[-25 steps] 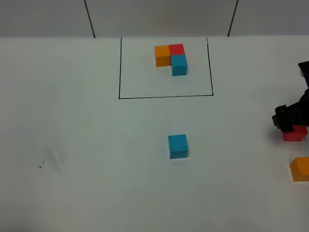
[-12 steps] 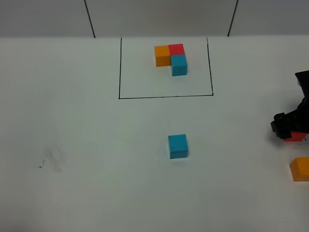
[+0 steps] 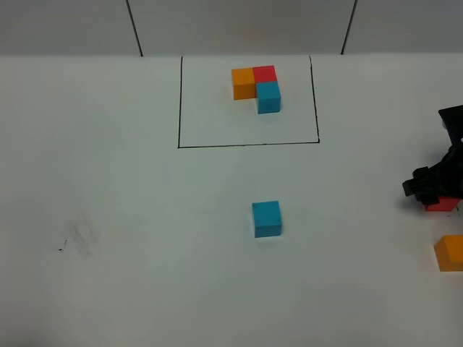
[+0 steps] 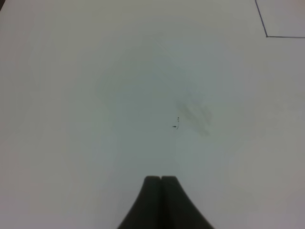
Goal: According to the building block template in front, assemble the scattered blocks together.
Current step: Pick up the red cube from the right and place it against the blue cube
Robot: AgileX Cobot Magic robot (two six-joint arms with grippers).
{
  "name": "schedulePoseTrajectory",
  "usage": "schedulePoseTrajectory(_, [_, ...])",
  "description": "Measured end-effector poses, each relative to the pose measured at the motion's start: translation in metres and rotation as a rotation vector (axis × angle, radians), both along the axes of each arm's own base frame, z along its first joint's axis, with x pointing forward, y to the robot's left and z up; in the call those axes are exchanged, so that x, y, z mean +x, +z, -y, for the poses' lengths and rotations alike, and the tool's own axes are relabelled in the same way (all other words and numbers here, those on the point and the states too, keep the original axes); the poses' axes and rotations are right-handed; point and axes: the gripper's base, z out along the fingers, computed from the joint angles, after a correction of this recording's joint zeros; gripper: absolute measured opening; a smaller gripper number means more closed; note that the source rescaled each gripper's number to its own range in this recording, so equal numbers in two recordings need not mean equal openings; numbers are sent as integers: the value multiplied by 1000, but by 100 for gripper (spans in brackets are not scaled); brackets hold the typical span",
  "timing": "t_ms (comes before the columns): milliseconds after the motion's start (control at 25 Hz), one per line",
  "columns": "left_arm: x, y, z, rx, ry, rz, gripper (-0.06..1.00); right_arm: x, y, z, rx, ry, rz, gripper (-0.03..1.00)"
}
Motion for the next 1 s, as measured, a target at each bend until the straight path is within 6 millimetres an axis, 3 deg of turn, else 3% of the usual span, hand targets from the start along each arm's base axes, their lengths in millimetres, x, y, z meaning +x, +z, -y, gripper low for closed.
schedulePoseTrajectory(120, [0,0,0,0,0,0,0,0,0,0,-2,2,-1,45])
schedulePoseTrajectory(160, [0,0,0,0,0,0,0,0,0,0,-2,2,0,43])
schedulePoseTrajectory(680, [0,0,0,3,-2,0,0,4,4,0,-1,2,18,43])
schedulePoseTrajectory(1000, [0,0,0,3,-2,-1,0,23,55,-19,5,39,114,43])
